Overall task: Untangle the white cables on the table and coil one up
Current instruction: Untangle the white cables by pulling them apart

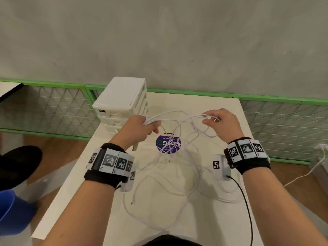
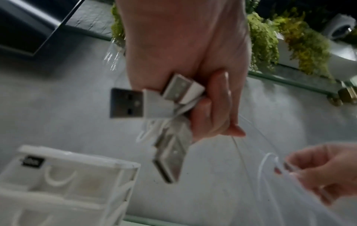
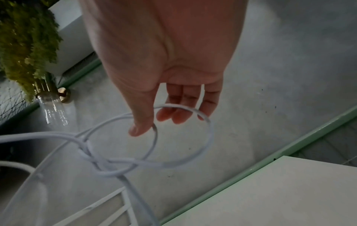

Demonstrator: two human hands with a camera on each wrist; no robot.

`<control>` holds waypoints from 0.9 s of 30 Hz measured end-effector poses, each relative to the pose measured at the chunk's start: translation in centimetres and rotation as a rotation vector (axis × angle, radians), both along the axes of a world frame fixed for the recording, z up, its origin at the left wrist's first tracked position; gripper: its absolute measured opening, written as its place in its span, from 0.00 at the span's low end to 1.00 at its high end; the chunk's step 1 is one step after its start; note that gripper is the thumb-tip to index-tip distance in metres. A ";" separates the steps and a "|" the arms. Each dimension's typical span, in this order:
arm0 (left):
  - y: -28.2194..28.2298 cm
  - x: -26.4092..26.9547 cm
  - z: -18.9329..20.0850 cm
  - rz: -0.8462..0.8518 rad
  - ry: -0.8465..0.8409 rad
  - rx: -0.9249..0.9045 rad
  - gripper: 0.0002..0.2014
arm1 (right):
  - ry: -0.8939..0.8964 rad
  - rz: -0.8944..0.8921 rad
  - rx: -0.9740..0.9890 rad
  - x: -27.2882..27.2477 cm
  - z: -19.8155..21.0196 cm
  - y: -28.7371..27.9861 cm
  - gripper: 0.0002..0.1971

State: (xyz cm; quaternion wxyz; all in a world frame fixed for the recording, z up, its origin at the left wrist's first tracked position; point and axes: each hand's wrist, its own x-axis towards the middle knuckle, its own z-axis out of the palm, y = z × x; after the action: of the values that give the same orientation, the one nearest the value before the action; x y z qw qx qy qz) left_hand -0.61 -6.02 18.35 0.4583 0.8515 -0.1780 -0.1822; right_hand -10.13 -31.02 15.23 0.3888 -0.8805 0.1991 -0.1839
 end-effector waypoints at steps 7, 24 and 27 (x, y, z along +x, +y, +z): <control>-0.4 0.5 0.9 0.189 0.050 -0.237 0.21 | -0.108 -0.029 0.039 -0.1 0.3 0.0 0.03; -4.8 -2.1 0.4 0.104 0.128 -0.323 0.15 | -0.224 0.089 0.671 0.7 2.7 4.0 0.06; -5.5 -2.3 0.1 0.101 0.154 -0.365 0.16 | -0.211 0.121 0.718 0.5 2.7 4.7 0.08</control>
State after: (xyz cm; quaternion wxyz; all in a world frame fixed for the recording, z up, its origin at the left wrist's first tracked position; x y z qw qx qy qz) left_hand -2.89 -11.56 18.49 0.6257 0.7458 -0.1295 -0.1884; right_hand -9.60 -26.33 17.93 0.7013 -0.6744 0.1574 -0.1690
